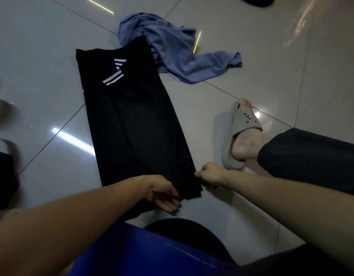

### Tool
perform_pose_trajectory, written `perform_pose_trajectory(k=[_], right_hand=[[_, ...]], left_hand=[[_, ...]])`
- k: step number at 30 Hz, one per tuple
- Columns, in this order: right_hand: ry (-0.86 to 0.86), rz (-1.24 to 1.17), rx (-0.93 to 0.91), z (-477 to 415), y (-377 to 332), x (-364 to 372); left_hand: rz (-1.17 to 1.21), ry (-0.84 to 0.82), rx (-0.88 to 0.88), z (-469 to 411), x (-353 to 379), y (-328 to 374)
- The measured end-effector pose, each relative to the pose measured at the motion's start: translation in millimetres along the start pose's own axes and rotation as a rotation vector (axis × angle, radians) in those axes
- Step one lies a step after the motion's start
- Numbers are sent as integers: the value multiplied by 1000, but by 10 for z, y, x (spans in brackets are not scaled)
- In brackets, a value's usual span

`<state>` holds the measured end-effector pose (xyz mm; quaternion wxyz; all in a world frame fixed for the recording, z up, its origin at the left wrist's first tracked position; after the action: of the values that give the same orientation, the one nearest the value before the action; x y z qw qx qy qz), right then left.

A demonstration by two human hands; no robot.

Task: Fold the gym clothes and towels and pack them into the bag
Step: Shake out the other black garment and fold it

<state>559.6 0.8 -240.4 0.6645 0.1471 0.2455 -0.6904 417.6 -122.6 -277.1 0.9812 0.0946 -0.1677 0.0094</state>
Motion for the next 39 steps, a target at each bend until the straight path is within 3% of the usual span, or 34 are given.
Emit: perform_pose_trajectory(k=[3,6,9,11,14,16,18,21,24,28,31,35,39], right_hand=[[31,-38,5,-9,-133,68],[-7,-23,12,-9,-176,258],[-125,13,26,-48,-106,404],[-288,110,59,-70,22,493],[-567,254,111,8,203,563],[-614,246,90,73,171,471],[-518,152,70,36,90,302],[-267,-71,64,-97,-46,84],[-128,-194,49,-111,-233,86],[-126,-239,36,-48,-373,209],[-152,-277,38,-20,-356,204],[-213,-306,54,-37,-285,127],[-318,-239,90,-27,-213,54]], left_hand=[[-117,53,-7,63,-66,12],[-425,144,46,197,-240,180],[-809,339,230,444,-625,536],[-926,519,319,661,-978,671],[-863,662,278,876,-1506,511],[-715,643,147,898,-1756,217],[-453,572,-2,898,-1862,-144],[-246,538,-132,945,-1753,-474],[-24,648,46,885,-1627,-474],[-18,705,166,855,-1616,-485],[68,618,217,947,-1678,-434],[275,384,294,1018,-1608,-365],[288,323,178,983,-1561,-531]])
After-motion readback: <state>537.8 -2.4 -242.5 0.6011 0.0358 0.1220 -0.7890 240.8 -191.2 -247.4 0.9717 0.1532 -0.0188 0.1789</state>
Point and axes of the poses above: each hand's wrist, its own z-axis away from the middle knuckle, its own x-axis out of the palm, y = z × x, the point moved 9 cm from there along -z, towards the middle knuckle, and after that the axes turned 12 degrees about z, right-handed, at the moved point
